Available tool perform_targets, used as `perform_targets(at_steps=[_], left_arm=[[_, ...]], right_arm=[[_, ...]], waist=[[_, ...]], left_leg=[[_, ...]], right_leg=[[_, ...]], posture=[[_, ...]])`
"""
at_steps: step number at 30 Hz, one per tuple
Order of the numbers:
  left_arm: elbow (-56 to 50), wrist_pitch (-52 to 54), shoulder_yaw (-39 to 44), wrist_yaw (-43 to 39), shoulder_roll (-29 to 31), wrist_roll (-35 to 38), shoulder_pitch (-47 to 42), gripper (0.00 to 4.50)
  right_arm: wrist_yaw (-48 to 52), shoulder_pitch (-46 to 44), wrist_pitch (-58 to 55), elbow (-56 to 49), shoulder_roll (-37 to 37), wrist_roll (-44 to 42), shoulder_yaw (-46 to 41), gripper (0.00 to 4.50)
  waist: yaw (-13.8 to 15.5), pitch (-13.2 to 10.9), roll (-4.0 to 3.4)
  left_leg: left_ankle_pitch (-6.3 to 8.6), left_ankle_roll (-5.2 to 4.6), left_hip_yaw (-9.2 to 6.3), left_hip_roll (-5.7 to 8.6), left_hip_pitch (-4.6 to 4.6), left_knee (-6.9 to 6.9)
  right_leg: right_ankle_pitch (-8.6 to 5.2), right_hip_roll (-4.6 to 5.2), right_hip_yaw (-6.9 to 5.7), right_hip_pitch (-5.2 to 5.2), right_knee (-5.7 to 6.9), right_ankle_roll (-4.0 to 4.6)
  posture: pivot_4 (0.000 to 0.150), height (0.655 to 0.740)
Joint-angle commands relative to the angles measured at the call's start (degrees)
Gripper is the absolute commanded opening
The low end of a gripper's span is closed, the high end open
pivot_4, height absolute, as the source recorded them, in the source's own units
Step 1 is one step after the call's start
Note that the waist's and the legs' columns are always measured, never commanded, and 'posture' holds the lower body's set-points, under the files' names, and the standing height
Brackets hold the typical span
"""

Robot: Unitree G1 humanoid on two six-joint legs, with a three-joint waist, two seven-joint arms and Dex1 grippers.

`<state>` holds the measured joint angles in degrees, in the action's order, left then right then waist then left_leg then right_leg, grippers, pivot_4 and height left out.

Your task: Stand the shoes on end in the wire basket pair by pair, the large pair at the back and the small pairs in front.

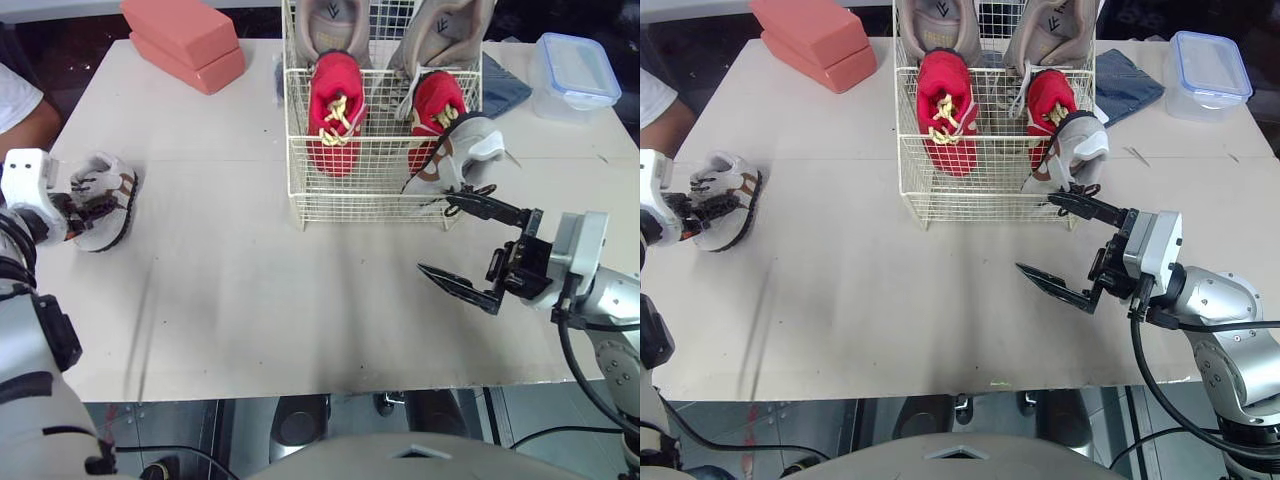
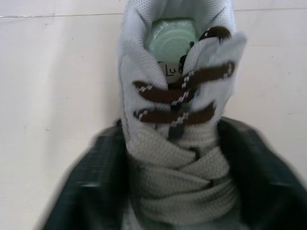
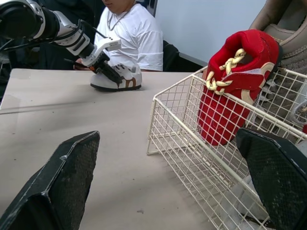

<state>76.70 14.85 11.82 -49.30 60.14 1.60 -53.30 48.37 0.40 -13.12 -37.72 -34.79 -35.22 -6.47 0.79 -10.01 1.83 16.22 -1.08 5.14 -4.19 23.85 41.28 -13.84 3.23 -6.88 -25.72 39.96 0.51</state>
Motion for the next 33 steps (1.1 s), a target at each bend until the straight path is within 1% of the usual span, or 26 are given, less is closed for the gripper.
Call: perform_targets(at_steps=[1, 3, 6, 7, 9, 12, 14, 16, 18, 20, 22, 24, 26, 27, 28, 29, 31, 33], left_arm=[[-0.2, -0.8, 0.5, -1.1, 1.3, -0.5, -0.3, 1.1], [-0.5, -2.4, 1.9, -0.1, 1.4, 0.5, 0.1, 0.6], [-1.1, -5.1, 4.6, 1.4, 1.5, 2.6, 0.3, 0.45], [-1.8, -7.6, 5.9, 0.3, 1.5, 3.8, 0.7, 0.42], [-4.6, -13.0, 9.9, -4.8, 1.0, 8.1, 1.9, 0.41], [-10.9, -16.1, 16.0, -11.9, -0.7, 15.7, 4.5, 0.41], [-19.3, -13.6, 20.7, -13.7, -3.0, 21.9, 7.8, 0.41], [-30.7, -9.5, 24.7, -12.5, -6.1, 27.5, 12.9, 0.41], [-48.6, -3.2, 28.3, -8.7, -11.9, 35.1, 20.1, 0.41], [-64.1, 2.0, 29.5, -4.2, -17.1, 41.6, 25.7, 0.41], [-78.0, 5.8, 27.9, 0.4, -22.2, 47.3, 30.2, 0.41], [-89.2, 8.2, 25.2, 6.3, -27.4, 52.0, 32.5, 0.41], [-97.3, 9.9, 20.9, 7.3, -28.8, 52.8, 35.1, 0.41], [-99.8, 10.1, 19.2, 10.2, -30.9, 53.5, 34.7, 0.41], [-102.1, 9.9, 16.8, 12.4, -32.8, 53.3, 34.5, 0.41], [-104.5, 9.2, 13.5, 12.8, -33.9, 51.4, 34.9, 0.41], [-107.3, 8.2, 9.2, 12.5, -34.7, 48.5, 35.8, 0.41], [-109.1, 6.2, 4.3, 14.8, -37.9, 45.3, 35.3, 0.41]], right_arm=[[-0.3, -0.6, 1.0, -1.1, 0.2, -0.2, -0.1, 4.5], [-0.2, -0.7, 1.0, -1.1, 0.2, -0.2, -0.1, 4.5], [-0.2, -1.0, 0.7, -1.2, 0.0, -0.4, -0.4, 4.5], [-0.3, -1.3, 0.3, -1.4, -0.1, -1.0, -0.6, 4.5], [-0.6, -2.0, -0.6, -1.9, -0.1, -2.4, -0.8, 4.5], [-0.6, -2.8, -1.7, -2.4, -0.3, -3.8, -0.6, 4.5], [-0.6, -3.4, -2.5, -2.6, -0.4, -4.9, -0.4, 4.5], [-0.7, -4.0, -3.3, -2.8, -0.4, -6.1, -0.3, 4.5], [-1.3, -5.4, -4.3, -3.1, -0.1, -7.7, -0.2, 4.5], [-2.6, -6.8, -5.5, -3.4, 0.5, -9.6, -0.1, 4.5], [-5.0, -8.7, -7.2, -3.7, 1.3, -11.4, 0.3, 4.5], [-8.8, -10.6, -9.3, -4.0, 2.6, -12.9, 1.0, 4.5], [-12.7, -12.3, -11.9, -4.2, 3.7, -14.1, 1.5, 4.5], [-14.8, -13.3, -13.4, -4.4, 4.2, -14.9, 1.9, 4.5], [-16.9, -14.4, -14.9, -4.6, 4.7, -15.8, 2.5, 4.5], [-19.0, -15.5, -16.3, -4.9, 5.3, -16.7, 3.0, 4.5], [-22.0, -17.0, -18.4, -5.2, 6.0, -18.2, 3.4, 4.5], [-27.6, -19.6, -21.8, -4.9, 7.7, -23.9, 3.5, 4.5]], waist=[[0.0, 0.0, 0.0], [0.0, 0.0, 0.0], [0.0, 0.0, 0.05], [0.0, 0.0, 0.07], [0.0, 0.0, 0.1], [0.1, 0.0, 0.15], [0.0, 0.0, 0.15], [-0.1, 0.0, 0.15], [-0.3, 0.0, 0.14], [-0.4, 0.0, 0.13], [-0.2, 0.0, 0.16], [0.1, 0.0, 0.18], [0.3, 0.0, 0.2], [0.2, 0.0, 0.18], [0.2, 0.1, 0.11], [0.1, 0.1, 0.06], [0.1, 0.1, 0.06], [0.0, 0.1, 0.04]], left_leg=[[0.0, 0.01, 0.0, 0.0, 0.0, 0.0], [0.0, 0.01, 0.0, -0.01, 0.0, 0.0], [-0.01, 0.01, -0.03, -0.02, 0.01, 0.02], [-0.01, 0.01, -0.04, -0.03, 0.01, 0.03], [-0.01, 0.02, -0.06, -0.03, 0.01, 0.03], [-0.02, 0.03, -0.06, -0.04, 0.04, 0.06], [-0.02, 0.03, -0.1, -0.05, 0.04, 0.07], [-0.02, 0.03, -0.16, -0.04, 0.04, 0.08], [-0.03, 0.03, -0.23, -0.05, 0.0, 0.08], [-0.03, 0.03, -0.24, -0.04, -0.04, 0.08], [-0.03, 0.04, -0.3, -0.04, -0.01, 0.12], [-0.03, 0.04, -0.34, -0.03, -0.04, 0.13], [-0.03, 0.04, -0.44, 0.0, -0.07, 0.14], [-0.04, 0.04, -0.49, 0.02, -0.09, 0.14], [-0.04, 0.04, -0.49, 0.02, -0.12, 0.14], [-0.04, 0.04, -0.48, 0.04, -0.14, 0.14], [-0.04, 0.04, -0.48, 0.05, -0.19, 0.14], [-0.04, 0.04, -0.49, 0.08, -0.17, 0.14]], right_leg=[[0.0, 0.0, 0.0, 0.0, 0.0, 0.0], [0.0, 0.02, 0.0, 0.0, 0.0, 0.0], [0.01, 0.03, -0.01, 0.01, 0.01, 0.01], [0.02, 0.02, -0.02, 0.01, 0.01, 0.03], [0.05, 0.04, 0.0, 0.0, 0.01, 0.09], [0.12, 0.04, -0.05, 0.01, 0.0, 0.21], [0.13, 0.1, -0.04, 0.03, 0.02, 0.22], [0.13, 0.12, -0.03, 0.03, 0.03, 0.22], [0.14, 0.38, 0.11, 0.05, 0.06, 0.22], [0.15, 0.47, 0.27, 0.09, 0.08, 0.21], [0.16, 0.45, 0.25, 0.1, 0.08, 0.21], [0.16, 0.46, 0.25, 0.17, 0.09, 0.21], [0.16, 0.47, 0.17, 0.27, 0.07, 0.21], [0.16, 0.46, 0.11, 0.31, 0.07, 0.21], [0.16, 0.44, 0.12, 0.33, 0.06, 0.21], [0.16, 0.44, 0.13, 0.34, 0.07, 0.21], [0.16, 0.37, 0.14, 0.4, 0.07, 0.21], [0.16, 0.18, 0.12, 0.39, 0.07, 0.22]], posture=[[0.15, 0.686], [0.15, 0.686], [0.15, 0.686], [0.15, 0.686], [0.15, 0.686], [0.15, 0.686], [0.15, 0.686], [0.15, 0.686], [0.15, 0.686], [0.15, 0.686], [0.15, 0.686], [0.15, 0.686], [0.15, 0.686], [0.15, 0.686], [0.15, 0.686], [0.15, 0.686], [0.15, 0.686], [0.15, 0.686]])
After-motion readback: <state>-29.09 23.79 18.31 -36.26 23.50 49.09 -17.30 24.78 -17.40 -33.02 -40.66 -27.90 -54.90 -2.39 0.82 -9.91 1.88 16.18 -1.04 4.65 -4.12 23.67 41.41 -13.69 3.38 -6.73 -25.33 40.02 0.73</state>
